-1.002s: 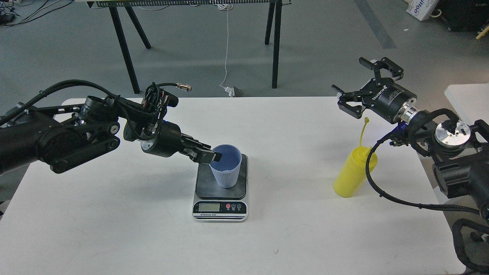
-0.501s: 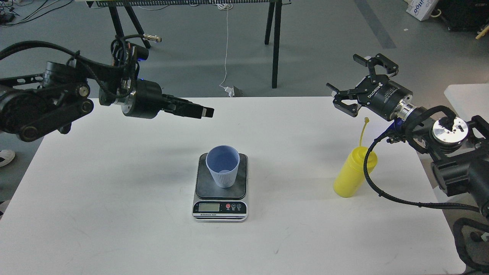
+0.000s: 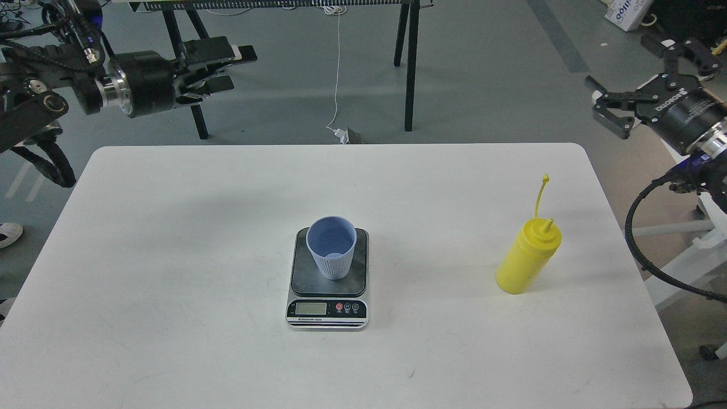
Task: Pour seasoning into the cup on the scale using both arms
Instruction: 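Open the left gripper and withdraw it from the cup, then reach the right gripper to the yellow squeeze bottle and grasp it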
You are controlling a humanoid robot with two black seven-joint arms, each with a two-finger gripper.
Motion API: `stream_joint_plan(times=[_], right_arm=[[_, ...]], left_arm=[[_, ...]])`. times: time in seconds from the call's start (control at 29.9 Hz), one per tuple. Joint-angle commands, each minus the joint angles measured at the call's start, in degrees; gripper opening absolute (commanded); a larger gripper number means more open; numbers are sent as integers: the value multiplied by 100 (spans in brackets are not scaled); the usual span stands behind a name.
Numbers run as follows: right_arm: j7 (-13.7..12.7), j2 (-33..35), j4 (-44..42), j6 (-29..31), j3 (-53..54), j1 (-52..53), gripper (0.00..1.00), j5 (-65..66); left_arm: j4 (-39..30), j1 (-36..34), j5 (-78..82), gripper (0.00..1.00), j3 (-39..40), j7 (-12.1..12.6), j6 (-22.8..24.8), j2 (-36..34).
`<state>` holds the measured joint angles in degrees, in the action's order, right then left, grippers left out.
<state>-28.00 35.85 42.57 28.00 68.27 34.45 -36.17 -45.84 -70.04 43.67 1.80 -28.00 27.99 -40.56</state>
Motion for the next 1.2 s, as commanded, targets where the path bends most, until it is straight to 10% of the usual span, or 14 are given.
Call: stream_joint_plan(times=[0.0,0.53,1.17], right_arm=[[0,317,-3,0,29,-648,99,-635],[0,133,910,0,-322,-3251,99,-944],[0,-957,894,0,-929,-3067,99,-118]], left_arm=[[101,210,-271,100,4,0,1,40],[101,588,-271,100,4,0,1,312],[101,693,-244,100,-22,0,1,225]])
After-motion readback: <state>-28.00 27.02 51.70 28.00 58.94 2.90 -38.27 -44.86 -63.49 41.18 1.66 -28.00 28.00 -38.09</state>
